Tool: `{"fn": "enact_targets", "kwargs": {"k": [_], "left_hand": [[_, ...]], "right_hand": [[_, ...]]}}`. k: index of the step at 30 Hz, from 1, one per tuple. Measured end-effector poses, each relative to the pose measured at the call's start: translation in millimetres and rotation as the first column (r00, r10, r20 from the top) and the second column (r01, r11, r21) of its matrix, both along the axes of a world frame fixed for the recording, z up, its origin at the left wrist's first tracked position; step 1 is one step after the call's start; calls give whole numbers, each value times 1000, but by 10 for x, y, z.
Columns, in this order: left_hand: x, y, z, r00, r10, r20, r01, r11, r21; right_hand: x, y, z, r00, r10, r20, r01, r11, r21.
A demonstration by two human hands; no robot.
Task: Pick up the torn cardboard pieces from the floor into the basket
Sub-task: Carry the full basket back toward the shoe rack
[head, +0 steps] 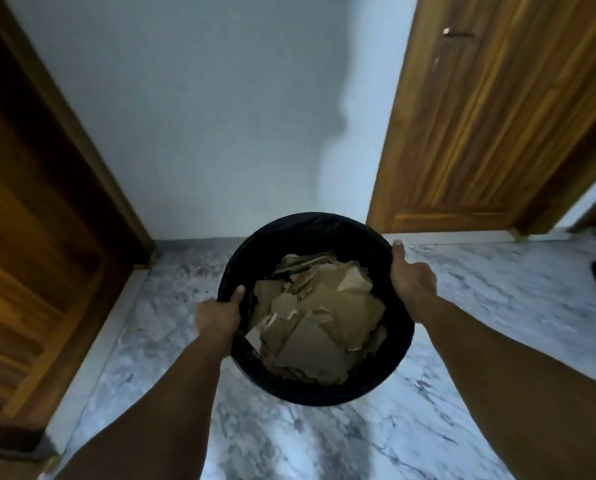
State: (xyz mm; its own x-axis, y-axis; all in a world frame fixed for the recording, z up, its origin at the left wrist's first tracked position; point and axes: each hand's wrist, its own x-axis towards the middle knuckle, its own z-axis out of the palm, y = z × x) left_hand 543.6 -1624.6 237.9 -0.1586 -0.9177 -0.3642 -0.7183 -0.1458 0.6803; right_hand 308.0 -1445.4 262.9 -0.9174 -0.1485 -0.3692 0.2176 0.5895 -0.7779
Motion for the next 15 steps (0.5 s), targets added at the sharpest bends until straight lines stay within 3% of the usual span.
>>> {"fn": "enact_targets", "kwargs": {"k": [9, 12, 15], "left_hand": [[-1693, 1135, 216, 925, -380, 28, 380, 925, 13], [-2231, 1600, 260, 923, -372, -103, 378, 924, 53], [-2901, 2189, 262, 910, -255, -328, 340, 911, 235]], "right_hand": [[-1029, 1791, 279, 958, -286, 12, 285, 956, 66], [-1328, 2375, 304, 933, -360, 14, 358, 931, 75], [-1715, 3123, 295, 901, -434, 17, 432, 900, 55]]}}
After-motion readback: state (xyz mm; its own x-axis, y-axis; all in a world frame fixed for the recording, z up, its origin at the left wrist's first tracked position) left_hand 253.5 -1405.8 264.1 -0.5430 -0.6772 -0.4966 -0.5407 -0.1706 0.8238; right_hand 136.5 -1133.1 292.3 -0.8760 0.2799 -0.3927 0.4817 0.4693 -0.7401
